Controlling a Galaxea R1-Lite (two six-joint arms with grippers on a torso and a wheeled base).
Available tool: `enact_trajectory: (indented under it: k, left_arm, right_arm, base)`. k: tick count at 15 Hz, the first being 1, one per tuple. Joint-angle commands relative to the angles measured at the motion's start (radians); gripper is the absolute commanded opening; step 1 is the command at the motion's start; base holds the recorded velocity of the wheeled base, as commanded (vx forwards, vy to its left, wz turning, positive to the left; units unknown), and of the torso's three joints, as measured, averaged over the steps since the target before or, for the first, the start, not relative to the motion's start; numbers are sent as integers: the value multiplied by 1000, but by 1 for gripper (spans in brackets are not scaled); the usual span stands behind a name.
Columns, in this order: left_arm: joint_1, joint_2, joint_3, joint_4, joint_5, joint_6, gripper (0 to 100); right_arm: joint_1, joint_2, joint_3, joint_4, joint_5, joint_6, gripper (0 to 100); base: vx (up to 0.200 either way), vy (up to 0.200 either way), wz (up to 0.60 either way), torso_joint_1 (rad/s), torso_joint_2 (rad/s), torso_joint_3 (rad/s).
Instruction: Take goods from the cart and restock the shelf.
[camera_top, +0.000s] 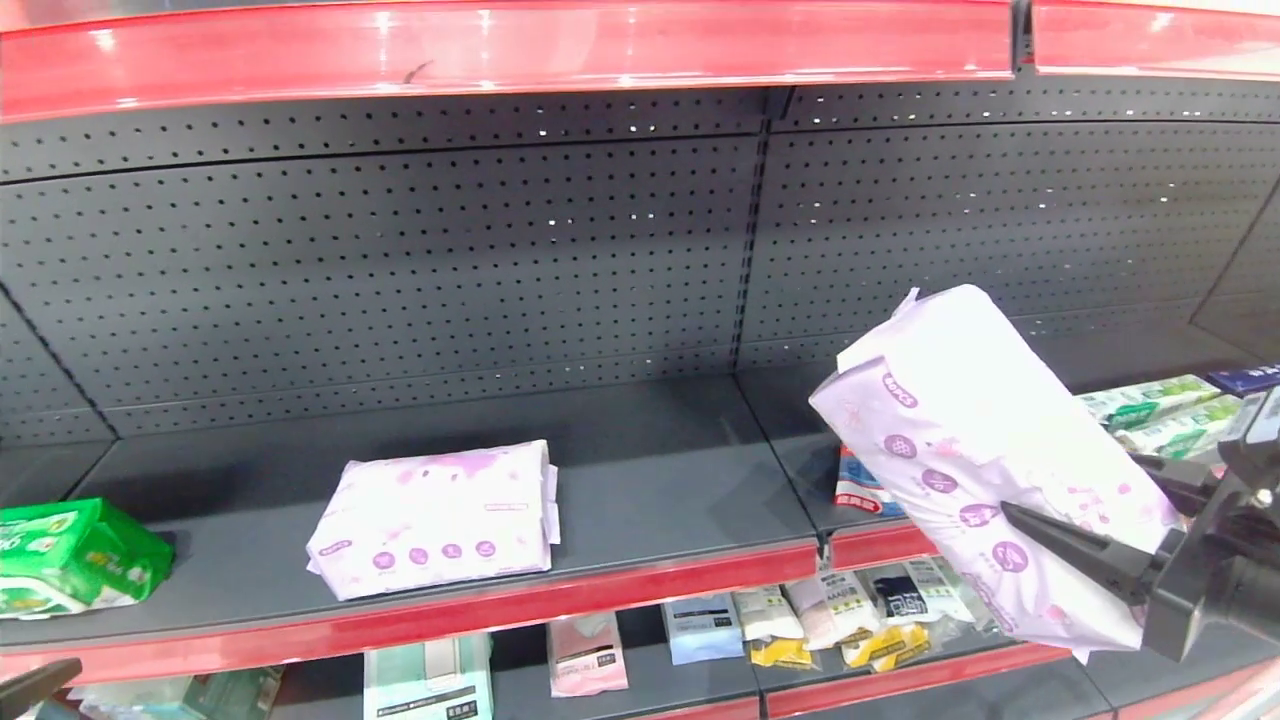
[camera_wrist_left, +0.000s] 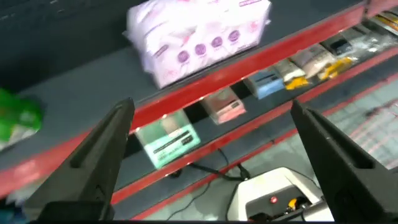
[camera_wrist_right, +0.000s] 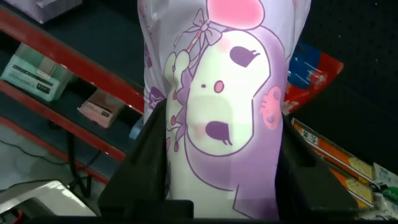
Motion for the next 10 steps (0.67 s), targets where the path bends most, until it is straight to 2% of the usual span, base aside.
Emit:
enact_trajectory:
  k: [1, 5, 7, 10]
  left_arm:
    - [0, -41, 25, -1, 1, 7, 100]
    - [0, -54, 56, -1, -1, 13, 100]
    - [0, -86, 85, 1, -5, 11, 100]
    - [0, -178, 146, -1, -7, 8, 100]
  right_arm:
    - [5, 19, -1, -2, 1, 2, 0]
    - [5, 8, -12, 0, 3, 4, 0]
    - [8, 21, -67, 1, 17, 2, 0]
    - [34, 182, -182, -6, 26, 7, 0]
  base:
    - [0, 0, 600, -2, -2, 12]
    - [0, 0, 600, 8, 4, -1]
    - [0, 0, 0, 0, 0, 0]
    - [0, 0, 0, 0, 0, 0]
